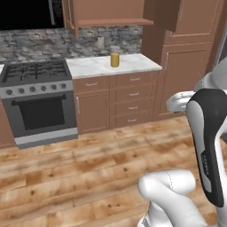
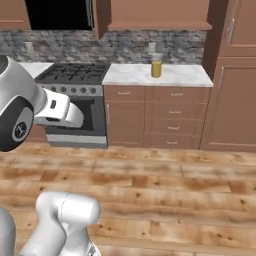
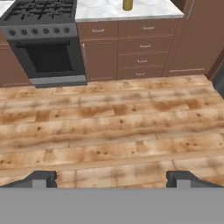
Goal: There is a tray on the dining counter. Grab the cup, mug, and pitcher and place them on the tray. The pitcher may be placed next to the tray if it cannot fit the tray.
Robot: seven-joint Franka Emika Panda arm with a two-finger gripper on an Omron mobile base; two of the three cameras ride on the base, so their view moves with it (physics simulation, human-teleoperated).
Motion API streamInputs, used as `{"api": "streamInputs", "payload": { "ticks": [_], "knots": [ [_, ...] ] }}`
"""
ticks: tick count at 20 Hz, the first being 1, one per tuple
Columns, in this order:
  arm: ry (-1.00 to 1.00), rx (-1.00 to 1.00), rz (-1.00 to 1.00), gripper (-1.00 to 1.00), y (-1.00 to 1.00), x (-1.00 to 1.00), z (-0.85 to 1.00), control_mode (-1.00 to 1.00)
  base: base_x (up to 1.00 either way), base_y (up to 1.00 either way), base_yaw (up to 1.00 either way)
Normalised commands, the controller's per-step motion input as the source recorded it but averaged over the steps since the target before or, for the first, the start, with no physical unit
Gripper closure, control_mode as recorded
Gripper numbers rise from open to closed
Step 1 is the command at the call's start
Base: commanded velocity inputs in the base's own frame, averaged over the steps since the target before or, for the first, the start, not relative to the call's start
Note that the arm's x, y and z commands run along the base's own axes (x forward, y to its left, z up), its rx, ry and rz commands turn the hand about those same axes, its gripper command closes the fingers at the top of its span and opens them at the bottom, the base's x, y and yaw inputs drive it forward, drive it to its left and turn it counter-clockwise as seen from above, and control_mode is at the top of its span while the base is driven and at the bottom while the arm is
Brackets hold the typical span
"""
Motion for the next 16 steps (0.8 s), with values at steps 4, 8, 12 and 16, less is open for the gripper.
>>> {"api": "streamInputs", "payload": {
  "ticks": [4,8,12,16],
  "knots": [
    [0.0,0.0,0.0,-1.0,0.0,0.0,0.0,1.0,1.0,-0.19,0.43],
    [0.0,0.0,0.0,-1.0,0.0,0.0,0.0,1.0,0.99,-0.15,0.26],
    [0.0,0.0,0.0,-1.0,0.0,0.0,0.0,1.0,0.76,-0.45,0.03],
    [0.0,0.0,0.0,-1.0,0.0,0.0,0.0,1.0,0.82,-0.05,-0.1]
  ]
}}
